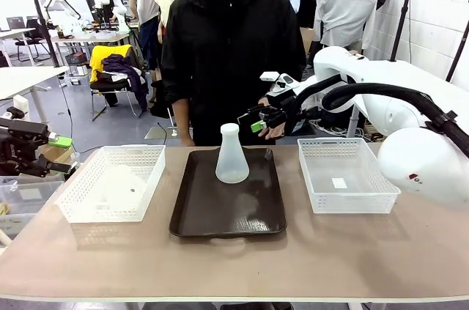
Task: Prepare the laboratory tools.
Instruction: Place the picked Big flask upright in the Handle tray as instructed by the person.
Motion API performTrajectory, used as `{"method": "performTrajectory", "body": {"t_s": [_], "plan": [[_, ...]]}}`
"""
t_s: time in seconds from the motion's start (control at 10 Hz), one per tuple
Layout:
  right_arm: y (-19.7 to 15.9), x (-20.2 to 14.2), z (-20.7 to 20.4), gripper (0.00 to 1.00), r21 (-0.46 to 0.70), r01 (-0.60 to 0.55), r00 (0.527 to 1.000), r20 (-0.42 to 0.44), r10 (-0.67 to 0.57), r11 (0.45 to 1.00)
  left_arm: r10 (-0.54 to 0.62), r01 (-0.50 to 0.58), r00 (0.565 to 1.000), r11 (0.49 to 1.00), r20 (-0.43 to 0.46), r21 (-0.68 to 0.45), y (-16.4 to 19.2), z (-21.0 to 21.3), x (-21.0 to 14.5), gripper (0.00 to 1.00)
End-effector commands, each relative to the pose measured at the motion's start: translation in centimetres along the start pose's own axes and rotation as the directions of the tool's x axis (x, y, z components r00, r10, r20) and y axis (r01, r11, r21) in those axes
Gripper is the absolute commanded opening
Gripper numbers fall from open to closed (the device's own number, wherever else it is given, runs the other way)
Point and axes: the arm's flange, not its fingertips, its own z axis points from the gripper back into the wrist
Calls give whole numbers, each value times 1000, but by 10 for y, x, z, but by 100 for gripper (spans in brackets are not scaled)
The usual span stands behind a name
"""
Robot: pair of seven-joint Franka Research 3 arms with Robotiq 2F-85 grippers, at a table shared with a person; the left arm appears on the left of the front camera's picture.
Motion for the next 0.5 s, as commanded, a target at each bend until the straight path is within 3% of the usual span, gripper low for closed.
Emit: {"method": "performTrajectory", "body": {"t_s": [0.0,0.4], "plan": [[-1,1,-6,100,8,-9,1000,-1,9,1000,-3,3,1000,1000,5,-4,-1,2,0,100],[-1,1,-6,100,8,-9,1000,-1,9,1000,-3,3,1000,1000,5,-4,-1,2,0,100]]}}
